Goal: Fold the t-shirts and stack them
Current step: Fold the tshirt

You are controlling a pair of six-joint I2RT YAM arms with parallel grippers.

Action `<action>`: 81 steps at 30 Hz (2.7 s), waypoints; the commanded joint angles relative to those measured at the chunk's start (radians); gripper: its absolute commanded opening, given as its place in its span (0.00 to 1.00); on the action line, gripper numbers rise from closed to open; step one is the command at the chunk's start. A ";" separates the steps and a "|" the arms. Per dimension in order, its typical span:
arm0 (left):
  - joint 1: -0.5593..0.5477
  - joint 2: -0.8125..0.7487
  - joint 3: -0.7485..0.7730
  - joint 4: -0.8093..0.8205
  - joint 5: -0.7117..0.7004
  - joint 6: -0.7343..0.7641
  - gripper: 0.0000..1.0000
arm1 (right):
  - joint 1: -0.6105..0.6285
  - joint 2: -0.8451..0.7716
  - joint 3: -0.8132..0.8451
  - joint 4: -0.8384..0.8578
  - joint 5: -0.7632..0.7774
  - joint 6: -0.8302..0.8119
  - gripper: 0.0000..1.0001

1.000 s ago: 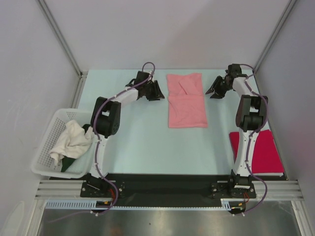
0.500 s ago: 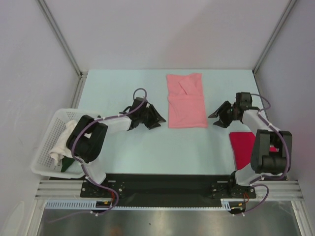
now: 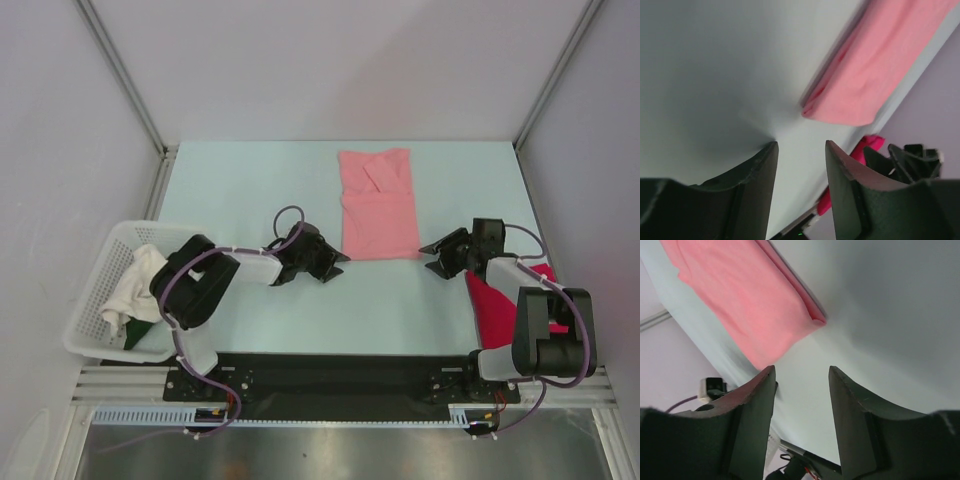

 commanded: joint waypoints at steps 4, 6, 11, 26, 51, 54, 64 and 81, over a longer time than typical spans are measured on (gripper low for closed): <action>-0.014 0.040 0.024 -0.037 -0.090 -0.138 0.49 | 0.008 -0.009 -0.044 0.109 0.095 0.110 0.52; -0.014 0.052 0.036 -0.045 -0.096 -0.151 0.49 | 0.008 0.017 -0.044 0.140 0.090 0.114 0.51; -0.013 0.080 0.065 -0.083 -0.111 -0.184 0.46 | 0.010 0.067 -0.023 0.153 0.083 0.104 0.51; 0.000 0.126 0.079 -0.094 -0.110 -0.235 0.26 | 0.019 0.118 0.022 0.156 0.053 0.107 0.53; 0.050 0.169 0.085 -0.014 -0.028 -0.180 0.05 | 0.028 0.212 0.060 0.100 0.064 0.104 0.47; 0.053 0.173 0.087 -0.014 -0.016 -0.171 0.03 | 0.028 0.224 0.060 0.111 0.066 0.107 0.45; 0.063 0.176 0.079 0.032 0.010 -0.139 0.00 | 0.023 0.268 0.058 0.154 0.070 0.120 0.25; -0.003 -0.012 -0.106 0.103 0.019 -0.123 0.00 | 0.034 -0.053 -0.076 -0.090 0.083 0.035 0.00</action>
